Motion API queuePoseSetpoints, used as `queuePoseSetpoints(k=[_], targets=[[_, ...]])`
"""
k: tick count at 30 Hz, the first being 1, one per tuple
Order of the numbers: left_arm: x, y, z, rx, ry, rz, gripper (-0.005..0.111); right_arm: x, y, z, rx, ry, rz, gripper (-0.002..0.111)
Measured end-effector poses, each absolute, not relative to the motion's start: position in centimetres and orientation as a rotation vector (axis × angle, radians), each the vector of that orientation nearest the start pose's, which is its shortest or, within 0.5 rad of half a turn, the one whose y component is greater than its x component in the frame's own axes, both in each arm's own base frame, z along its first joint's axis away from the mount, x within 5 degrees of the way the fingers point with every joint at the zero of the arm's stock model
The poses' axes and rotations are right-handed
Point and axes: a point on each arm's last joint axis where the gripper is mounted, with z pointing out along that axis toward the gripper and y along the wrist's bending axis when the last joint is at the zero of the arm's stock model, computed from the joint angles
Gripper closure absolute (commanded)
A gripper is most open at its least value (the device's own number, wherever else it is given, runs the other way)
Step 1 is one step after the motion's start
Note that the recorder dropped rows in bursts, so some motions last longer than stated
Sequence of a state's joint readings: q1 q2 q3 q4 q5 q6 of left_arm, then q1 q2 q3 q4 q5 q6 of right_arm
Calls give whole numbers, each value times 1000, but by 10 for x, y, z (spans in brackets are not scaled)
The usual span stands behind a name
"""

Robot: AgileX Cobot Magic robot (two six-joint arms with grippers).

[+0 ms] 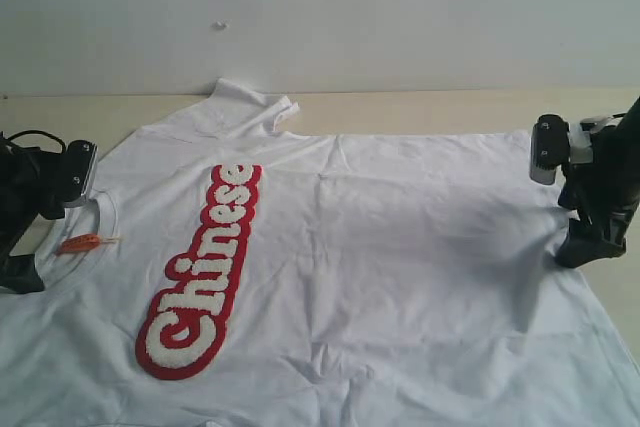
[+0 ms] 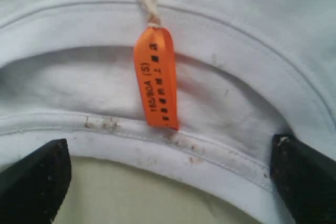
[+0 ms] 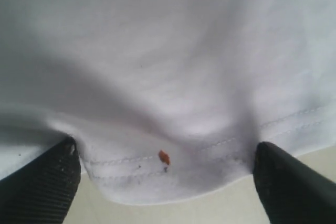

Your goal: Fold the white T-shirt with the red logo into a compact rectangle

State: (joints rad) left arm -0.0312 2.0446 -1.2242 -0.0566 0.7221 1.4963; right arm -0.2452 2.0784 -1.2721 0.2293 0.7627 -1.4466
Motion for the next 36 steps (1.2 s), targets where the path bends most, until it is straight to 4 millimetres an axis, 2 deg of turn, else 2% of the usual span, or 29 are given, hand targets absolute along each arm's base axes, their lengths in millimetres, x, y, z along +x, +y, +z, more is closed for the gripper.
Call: queuePoseSetpoints(k=[3, 6, 9, 12, 13, 18, 19, 20, 27, 30, 34, 36], targets=[[375, -15, 115, 2050, 2227, 74, 3, 374, -81, 113, -1512, 2568, 41, 33], [375, -15, 115, 2052, 2225, 74, 4, 372, -84, 112, -1585, 2570, 14, 47], [375, -15, 115, 2052, 2225, 74, 16, 371, -86, 112, -1629, 2568, -9, 62], [374, -15, 115, 2053, 2231, 64, 42, 371, -87, 112, -1650, 2567, -22, 75], [374, -15, 115, 2051, 2234, 58, 54, 371, -87, 112, -1650, 2567, -22, 80], [372, -16, 112, 2036, 2248, 35, 101, 370, -87, 112, -1662, 2565, -25, 101], [373, -17, 112, 2032, 2247, 37, 106, 370, -87, 112, -1662, 2566, -22, 106], [374, -17, 112, 2023, 2245, 45, 106, 370, -87, 112, -1663, 2567, -20, 108], [374, -17, 111, 2019, 2246, 47, 107, 368, -86, 112, -1678, 2576, 8, 108], [374, -17, 111, 2019, 2246, 47, 107, 368, -87, 115, -1667, 2571, -9, 103], [374, -17, 111, 2019, 2246, 47, 107, 371, -87, 140, -1574, 2548, -113, 87], [374, -17, 111, 2019, 2246, 47, 107, 370, -87, 157, -1544, 2525, -160, 70]])
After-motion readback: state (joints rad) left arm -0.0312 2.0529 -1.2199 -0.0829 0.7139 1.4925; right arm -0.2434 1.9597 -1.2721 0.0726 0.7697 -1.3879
